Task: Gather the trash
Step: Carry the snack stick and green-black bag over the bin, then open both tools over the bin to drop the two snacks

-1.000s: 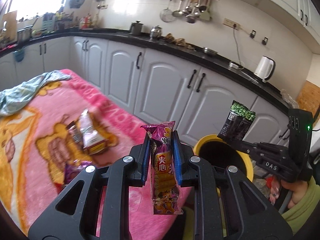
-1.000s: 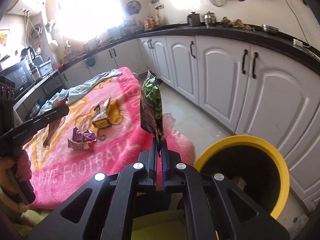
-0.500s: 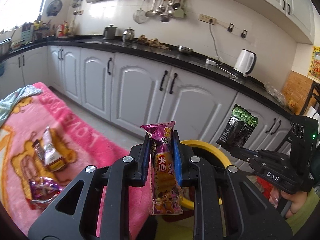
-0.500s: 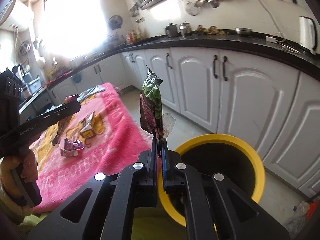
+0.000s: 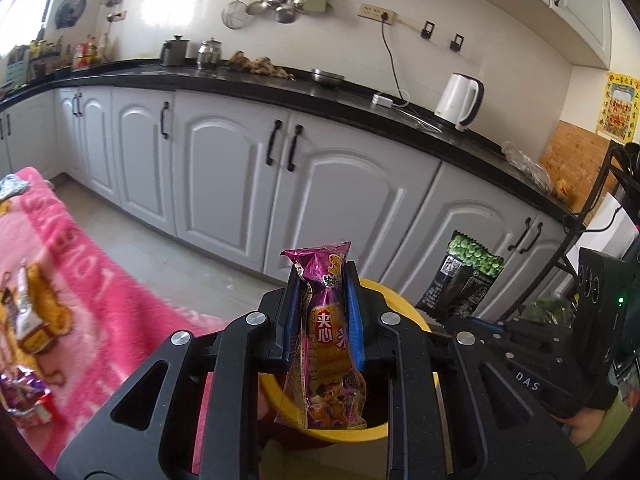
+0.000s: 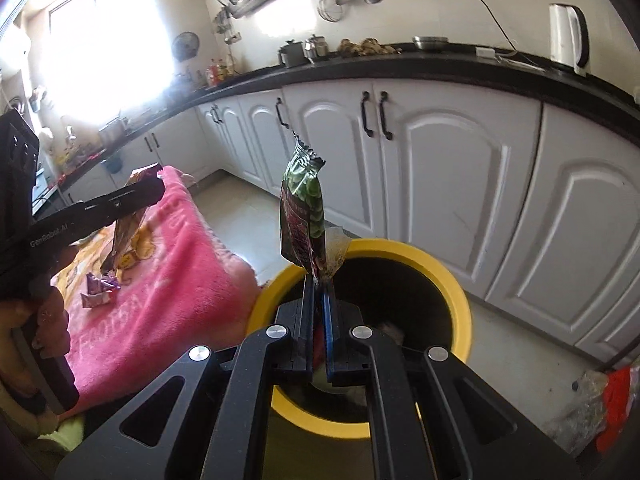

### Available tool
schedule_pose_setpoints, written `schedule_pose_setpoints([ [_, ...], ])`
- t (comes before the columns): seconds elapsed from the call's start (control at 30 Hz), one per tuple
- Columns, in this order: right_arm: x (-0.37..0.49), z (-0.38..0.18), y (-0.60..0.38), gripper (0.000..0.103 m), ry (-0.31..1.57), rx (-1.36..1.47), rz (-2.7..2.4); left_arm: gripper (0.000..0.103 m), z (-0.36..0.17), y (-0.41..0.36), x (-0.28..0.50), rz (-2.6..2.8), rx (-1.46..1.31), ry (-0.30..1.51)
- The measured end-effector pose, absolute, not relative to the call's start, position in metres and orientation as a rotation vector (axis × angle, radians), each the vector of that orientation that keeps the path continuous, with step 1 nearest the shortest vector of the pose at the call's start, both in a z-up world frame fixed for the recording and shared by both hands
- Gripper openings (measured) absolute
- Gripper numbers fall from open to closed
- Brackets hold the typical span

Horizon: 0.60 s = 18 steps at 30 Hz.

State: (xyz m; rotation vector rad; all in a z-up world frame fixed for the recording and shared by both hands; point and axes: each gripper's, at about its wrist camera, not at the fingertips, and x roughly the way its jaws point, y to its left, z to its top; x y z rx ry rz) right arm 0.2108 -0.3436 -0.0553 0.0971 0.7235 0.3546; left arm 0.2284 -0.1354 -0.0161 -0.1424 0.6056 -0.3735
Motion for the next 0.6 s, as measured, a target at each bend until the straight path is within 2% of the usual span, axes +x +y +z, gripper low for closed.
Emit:
schedule_pose_setpoints([
  [0.53, 0.233, -0.101, -0.363, 0.005, 0.833, 0.168, 0.304, 0.016, -0.059, -0.176, 0.273, -0.463, -0.173, 0.693],
  [0.57, 0.234, -0.103, -0.364, 0.007, 0.838, 0.171, 0.3, 0.016, -0.061, -0.177, 0.274, -0.463, -0.172, 0.696],
  [0.6, 0.236, -0.104, -0.365, 0.017, 0.842, 0.172, 0.288, 0.02, -0.063, -0.177, 0.275, -0.464, -0.172, 0.701],
])
